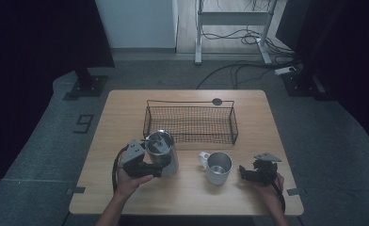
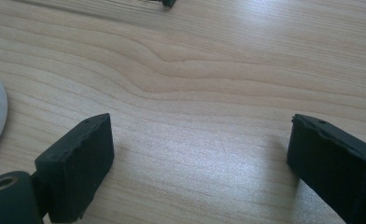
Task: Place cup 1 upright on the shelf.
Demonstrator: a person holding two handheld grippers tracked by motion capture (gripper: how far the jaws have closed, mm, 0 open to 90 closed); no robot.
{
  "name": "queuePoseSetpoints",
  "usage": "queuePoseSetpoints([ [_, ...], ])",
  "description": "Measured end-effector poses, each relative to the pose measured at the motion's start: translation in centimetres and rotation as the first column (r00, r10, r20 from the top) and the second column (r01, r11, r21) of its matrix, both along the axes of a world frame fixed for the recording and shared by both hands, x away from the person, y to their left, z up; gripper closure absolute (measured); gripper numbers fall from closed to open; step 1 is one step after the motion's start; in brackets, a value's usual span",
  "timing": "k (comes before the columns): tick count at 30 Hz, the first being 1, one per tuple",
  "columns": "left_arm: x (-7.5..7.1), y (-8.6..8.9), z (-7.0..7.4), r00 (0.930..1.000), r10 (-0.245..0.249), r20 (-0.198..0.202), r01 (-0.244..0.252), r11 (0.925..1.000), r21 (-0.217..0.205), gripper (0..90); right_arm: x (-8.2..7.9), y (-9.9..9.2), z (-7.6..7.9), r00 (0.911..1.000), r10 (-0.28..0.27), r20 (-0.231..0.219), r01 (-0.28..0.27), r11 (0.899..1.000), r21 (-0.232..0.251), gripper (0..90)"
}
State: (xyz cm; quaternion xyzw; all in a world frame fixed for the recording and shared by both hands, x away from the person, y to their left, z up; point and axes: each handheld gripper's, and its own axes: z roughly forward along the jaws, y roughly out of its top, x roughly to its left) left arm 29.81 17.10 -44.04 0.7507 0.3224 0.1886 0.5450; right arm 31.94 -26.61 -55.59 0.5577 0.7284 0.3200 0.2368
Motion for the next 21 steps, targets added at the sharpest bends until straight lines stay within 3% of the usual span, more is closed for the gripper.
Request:
queuePoseSetpoints([
  [21,0.58,0.41,0.92,0.9998,0.011,0.016,-0.011,0.9999,-0.009,4.4,0.0,0.0,0.0,1.0,0.0,0.0,0.0,1.0,0.0,7.1],
])
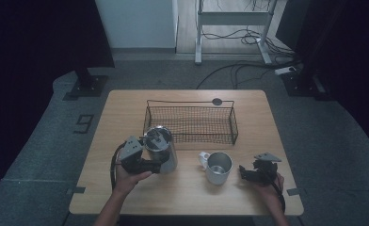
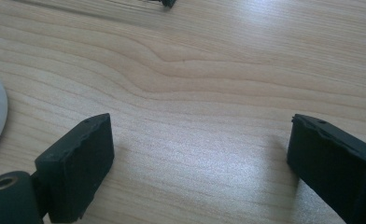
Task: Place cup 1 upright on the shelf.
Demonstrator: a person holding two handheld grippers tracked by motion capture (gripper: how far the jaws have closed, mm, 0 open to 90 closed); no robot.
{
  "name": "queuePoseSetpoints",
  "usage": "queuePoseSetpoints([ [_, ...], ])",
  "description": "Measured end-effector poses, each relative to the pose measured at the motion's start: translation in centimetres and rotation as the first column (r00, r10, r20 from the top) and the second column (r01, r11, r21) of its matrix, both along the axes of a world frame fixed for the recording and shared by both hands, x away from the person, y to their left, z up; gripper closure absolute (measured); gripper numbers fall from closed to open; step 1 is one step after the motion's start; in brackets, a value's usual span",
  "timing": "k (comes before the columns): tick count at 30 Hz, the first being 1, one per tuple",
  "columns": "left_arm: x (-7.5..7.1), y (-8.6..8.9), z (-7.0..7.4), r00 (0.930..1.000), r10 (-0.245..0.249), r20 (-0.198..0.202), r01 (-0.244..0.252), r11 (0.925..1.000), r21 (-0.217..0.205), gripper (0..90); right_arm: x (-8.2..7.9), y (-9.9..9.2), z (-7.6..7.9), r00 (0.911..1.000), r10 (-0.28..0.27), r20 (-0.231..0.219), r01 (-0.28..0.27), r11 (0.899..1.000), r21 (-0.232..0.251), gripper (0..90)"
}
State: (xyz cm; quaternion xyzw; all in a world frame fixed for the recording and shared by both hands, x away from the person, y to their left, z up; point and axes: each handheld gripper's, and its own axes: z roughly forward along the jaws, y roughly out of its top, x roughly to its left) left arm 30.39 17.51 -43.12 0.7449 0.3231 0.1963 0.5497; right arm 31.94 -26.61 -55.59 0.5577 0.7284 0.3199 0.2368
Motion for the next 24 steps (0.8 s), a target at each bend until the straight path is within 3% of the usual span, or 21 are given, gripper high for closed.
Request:
queuePoseSetpoints([
  [24,1.3,0.6,1.7,0.9997,0.019,0.016,-0.018,0.9996,-0.021,4.5,0.0,0.0,0.0,1.0,-0.002,-0.001,0.002,1.0,0.002,7.1],
])
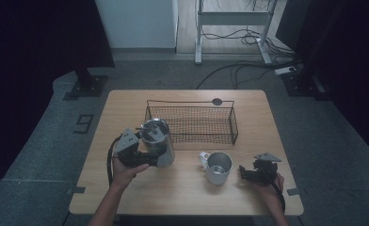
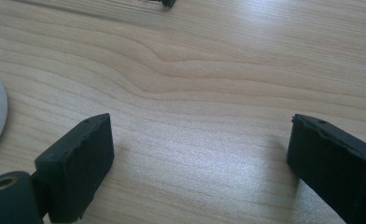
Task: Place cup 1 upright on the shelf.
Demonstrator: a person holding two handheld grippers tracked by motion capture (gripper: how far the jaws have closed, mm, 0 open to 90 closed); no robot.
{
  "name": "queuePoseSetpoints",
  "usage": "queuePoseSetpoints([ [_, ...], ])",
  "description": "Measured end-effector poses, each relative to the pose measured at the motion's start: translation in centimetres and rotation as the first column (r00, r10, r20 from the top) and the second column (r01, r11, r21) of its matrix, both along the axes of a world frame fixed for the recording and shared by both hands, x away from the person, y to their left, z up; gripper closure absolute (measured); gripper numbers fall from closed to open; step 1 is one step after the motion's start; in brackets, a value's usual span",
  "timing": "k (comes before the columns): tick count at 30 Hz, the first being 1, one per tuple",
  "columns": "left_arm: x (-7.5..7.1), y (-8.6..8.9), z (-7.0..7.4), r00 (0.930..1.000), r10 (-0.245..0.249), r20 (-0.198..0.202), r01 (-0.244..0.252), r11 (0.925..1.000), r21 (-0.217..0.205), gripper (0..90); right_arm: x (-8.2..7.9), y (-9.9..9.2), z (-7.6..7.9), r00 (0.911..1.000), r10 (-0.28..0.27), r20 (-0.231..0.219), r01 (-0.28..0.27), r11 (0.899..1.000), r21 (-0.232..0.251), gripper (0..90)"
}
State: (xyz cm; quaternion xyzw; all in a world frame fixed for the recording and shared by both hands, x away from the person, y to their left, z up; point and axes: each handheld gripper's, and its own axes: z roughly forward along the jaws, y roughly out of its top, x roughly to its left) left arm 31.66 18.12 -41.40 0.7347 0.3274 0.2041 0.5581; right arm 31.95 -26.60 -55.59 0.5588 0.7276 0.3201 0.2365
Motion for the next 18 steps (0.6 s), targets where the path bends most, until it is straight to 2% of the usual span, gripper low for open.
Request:
queuePoseSetpoints([
  [18,1.2,0.1,0.7,0.9998,0.019,0.002,-0.019,0.9998,0.003,4.5,0.0,0.0,0.0,1.0,-0.003,0.003,0.003,1.0,-0.001,7.9],
])
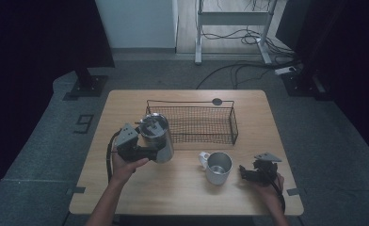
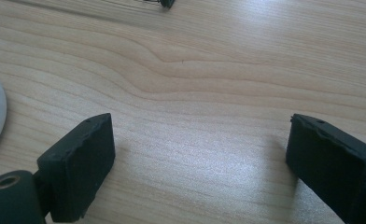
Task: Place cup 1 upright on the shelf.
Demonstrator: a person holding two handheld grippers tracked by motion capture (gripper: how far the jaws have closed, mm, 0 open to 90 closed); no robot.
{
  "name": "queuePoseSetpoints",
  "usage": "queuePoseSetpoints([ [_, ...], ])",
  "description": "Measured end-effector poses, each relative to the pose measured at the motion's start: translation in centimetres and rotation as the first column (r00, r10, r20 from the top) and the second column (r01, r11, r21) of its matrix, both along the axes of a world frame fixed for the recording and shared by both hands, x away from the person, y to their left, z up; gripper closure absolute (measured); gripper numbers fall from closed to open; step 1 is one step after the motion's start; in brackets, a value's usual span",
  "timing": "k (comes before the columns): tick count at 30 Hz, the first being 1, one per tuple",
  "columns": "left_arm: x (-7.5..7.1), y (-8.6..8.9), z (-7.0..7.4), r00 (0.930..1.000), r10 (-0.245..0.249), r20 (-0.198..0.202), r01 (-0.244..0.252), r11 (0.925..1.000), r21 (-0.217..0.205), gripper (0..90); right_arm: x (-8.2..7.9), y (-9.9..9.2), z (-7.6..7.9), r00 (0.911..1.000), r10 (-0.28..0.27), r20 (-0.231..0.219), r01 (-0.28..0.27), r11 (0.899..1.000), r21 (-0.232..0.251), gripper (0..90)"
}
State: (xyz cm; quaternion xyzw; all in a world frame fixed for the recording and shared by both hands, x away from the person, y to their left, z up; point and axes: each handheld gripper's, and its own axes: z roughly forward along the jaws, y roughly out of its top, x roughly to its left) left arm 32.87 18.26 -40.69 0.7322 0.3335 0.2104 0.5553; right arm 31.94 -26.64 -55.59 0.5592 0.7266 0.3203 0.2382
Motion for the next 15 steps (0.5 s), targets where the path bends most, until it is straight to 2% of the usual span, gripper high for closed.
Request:
queuePoseSetpoints([
  [15,1.2,-0.1,0.5,0.9999,0.012,-0.001,-0.012,0.9999,-0.002,4.4,0.0,0.0,0.0,1.0,-0.001,0.0,0.001,1.0,0.001,8.0],
])
